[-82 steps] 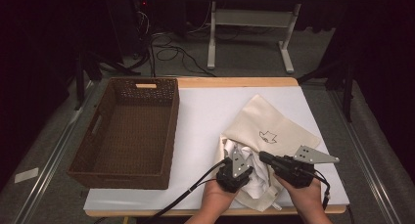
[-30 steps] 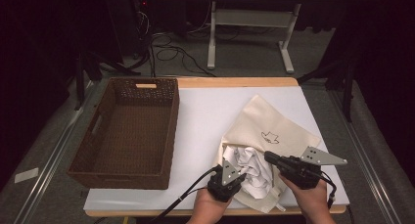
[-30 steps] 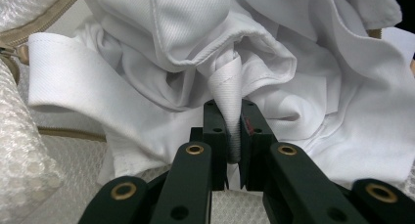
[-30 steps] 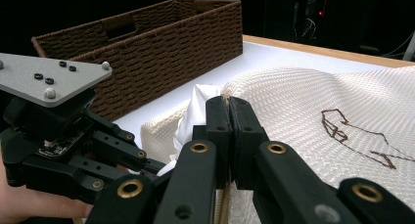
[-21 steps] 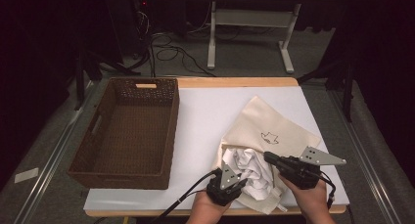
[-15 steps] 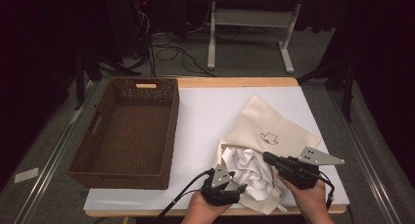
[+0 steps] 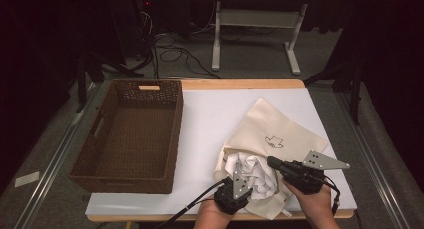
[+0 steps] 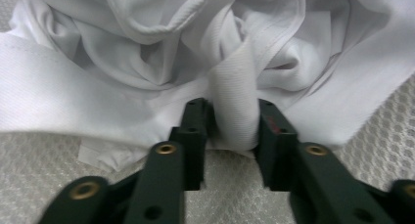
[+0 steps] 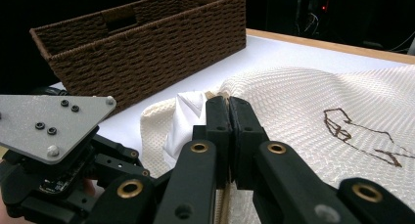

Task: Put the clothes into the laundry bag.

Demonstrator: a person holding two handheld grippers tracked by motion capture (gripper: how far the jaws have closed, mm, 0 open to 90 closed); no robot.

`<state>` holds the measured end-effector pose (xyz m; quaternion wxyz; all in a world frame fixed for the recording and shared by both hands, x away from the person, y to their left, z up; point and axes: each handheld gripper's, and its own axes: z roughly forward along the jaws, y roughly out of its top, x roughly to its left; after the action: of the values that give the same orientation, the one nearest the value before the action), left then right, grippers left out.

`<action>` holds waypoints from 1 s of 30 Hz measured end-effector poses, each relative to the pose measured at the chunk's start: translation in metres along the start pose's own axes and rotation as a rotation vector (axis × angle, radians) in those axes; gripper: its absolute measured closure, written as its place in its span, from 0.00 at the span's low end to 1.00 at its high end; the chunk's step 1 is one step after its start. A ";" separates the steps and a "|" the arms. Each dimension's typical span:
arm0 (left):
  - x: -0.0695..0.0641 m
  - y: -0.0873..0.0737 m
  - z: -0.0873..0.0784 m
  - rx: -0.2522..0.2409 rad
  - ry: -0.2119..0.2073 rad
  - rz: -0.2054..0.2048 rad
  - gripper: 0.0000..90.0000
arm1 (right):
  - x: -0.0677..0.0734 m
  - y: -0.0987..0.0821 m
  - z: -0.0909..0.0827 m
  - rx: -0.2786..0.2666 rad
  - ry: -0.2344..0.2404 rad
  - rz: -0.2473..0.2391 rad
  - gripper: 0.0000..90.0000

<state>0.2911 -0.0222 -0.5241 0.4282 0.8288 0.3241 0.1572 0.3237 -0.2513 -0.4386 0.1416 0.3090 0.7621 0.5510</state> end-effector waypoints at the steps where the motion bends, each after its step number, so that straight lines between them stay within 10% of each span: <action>1: 0.000 0.000 0.000 -0.003 0.000 -0.003 0.82 | 0.000 0.000 0.000 0.000 -0.001 0.000 1.00; 14: 0.013 0.001 -0.008 -0.087 -0.035 -0.137 0.90 | 0.000 0.000 -0.001 -0.003 -0.003 0.006 1.00; 30: 0.016 0.001 -0.022 -0.125 -0.001 -0.139 0.91 | 0.007 0.001 0.003 -0.004 0.012 -0.008 1.00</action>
<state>0.2914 0.0020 -0.5107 0.4890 0.7760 0.3704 0.1465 0.3204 -0.2441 -0.4384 0.1397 0.3023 0.7632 0.5537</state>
